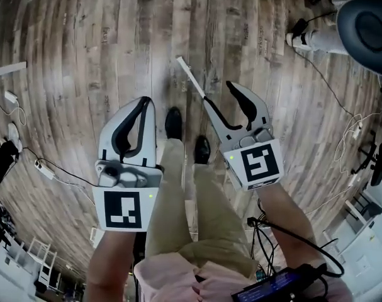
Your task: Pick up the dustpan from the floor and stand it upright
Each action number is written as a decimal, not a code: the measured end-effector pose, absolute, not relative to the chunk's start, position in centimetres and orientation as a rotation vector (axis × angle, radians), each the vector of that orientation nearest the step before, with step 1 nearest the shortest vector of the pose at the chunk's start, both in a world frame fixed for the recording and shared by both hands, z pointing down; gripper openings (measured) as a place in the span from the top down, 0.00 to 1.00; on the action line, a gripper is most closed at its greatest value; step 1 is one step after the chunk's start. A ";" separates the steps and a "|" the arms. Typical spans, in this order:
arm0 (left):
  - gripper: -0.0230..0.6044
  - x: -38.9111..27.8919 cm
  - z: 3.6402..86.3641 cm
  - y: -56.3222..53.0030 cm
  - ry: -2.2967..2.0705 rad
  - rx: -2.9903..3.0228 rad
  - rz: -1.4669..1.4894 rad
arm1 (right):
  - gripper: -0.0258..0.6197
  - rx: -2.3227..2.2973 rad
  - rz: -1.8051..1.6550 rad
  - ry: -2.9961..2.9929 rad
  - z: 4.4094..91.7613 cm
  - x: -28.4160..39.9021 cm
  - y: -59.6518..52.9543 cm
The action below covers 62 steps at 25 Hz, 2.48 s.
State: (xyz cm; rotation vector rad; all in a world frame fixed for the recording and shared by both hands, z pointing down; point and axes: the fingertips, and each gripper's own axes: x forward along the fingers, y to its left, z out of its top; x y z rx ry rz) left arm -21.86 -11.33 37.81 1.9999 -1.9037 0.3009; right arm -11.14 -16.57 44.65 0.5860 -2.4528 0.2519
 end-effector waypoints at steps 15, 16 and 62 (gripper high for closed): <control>0.94 -22.3 53.1 -12.5 -1.853 1.970 0.352 | 0.63 0.542 0.342 -2.296 64.2 -11.1 -16.9; 0.94 -22.3 53.9 -12.6 -1.845 1.978 0.356 | 0.64 0.541 0.344 -2.285 65.4 -11.1 -17.0; 0.94 -24.1 69.3 -13.3 -1.772 2.030 0.417 | 0.71 0.393 0.335 -1.951 95.6 -10.6 -15.2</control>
